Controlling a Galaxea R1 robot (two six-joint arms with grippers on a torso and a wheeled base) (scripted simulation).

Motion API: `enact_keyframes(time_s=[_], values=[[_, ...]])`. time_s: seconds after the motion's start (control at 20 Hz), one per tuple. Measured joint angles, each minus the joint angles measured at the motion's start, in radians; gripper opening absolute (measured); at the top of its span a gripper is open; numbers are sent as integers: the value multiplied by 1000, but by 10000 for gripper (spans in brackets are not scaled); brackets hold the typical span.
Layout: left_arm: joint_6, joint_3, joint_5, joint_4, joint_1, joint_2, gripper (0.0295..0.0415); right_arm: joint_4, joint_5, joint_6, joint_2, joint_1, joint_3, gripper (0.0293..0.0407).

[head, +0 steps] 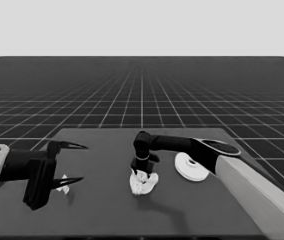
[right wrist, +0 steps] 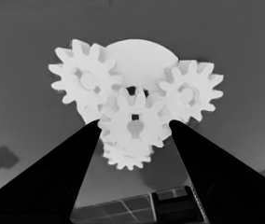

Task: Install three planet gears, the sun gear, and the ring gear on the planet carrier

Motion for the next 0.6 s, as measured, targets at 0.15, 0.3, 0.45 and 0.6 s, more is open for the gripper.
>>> enact_keyframes(time_s=[0.15, 0.3, 0.45, 0.6], values=[[0, 0, 0, 0, 0, 0, 385, 0, 0, 31, -1, -4, -1, 309], [0, 0, 0, 0, 0, 0, 385, 0, 0, 63, -2, -4, -1, 309], [0, 0, 0, 0, 0, 0, 385, 0, 0, 94, -2, -4, -1, 309], [0, 0, 0, 0, 0, 0, 385, 0, 0, 126, -2, -4, -1, 309]])
